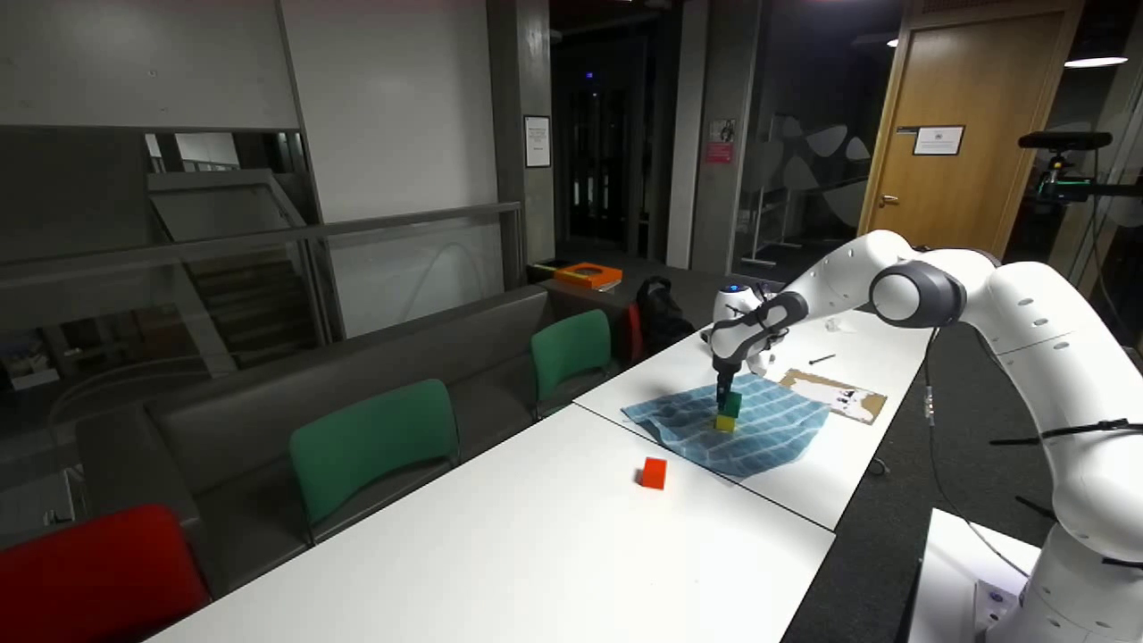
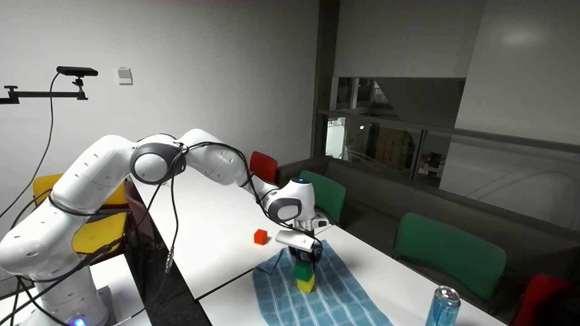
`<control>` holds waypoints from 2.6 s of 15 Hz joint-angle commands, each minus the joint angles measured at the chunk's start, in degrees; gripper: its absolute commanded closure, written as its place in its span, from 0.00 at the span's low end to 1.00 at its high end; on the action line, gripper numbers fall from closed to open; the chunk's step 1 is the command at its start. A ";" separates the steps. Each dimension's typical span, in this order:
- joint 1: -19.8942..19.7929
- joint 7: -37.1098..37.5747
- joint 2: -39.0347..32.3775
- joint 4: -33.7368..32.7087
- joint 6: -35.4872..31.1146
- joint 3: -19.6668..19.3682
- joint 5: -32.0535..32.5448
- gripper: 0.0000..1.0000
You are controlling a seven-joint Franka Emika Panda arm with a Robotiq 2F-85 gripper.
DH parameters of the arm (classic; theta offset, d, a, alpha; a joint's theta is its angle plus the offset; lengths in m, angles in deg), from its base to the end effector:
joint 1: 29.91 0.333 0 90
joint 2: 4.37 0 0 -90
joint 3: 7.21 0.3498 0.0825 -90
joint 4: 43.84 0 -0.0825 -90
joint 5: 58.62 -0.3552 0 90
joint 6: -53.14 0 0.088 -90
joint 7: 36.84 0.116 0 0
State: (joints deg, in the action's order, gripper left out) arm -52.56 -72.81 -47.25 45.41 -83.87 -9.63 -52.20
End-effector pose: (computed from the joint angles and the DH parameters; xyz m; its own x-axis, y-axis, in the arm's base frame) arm 0.6492 -0.2993 0.2485 0.9607 0.2778 -0.0010 0.2753 -0.9516 0.1370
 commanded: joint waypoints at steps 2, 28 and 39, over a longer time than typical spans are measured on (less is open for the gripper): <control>-0.95 -2.83 -0.76 -2.43 1.43 0.81 -1.26 0.19; 10.96 18.54 18.32 18.52 -3.64 -2.88 2.04 0.00; 9.41 17.16 15.80 16.80 -4.11 -1.80 -2.18 0.00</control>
State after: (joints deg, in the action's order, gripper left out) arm -43.29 -55.59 -31.47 62.32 -88.15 -11.27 -54.28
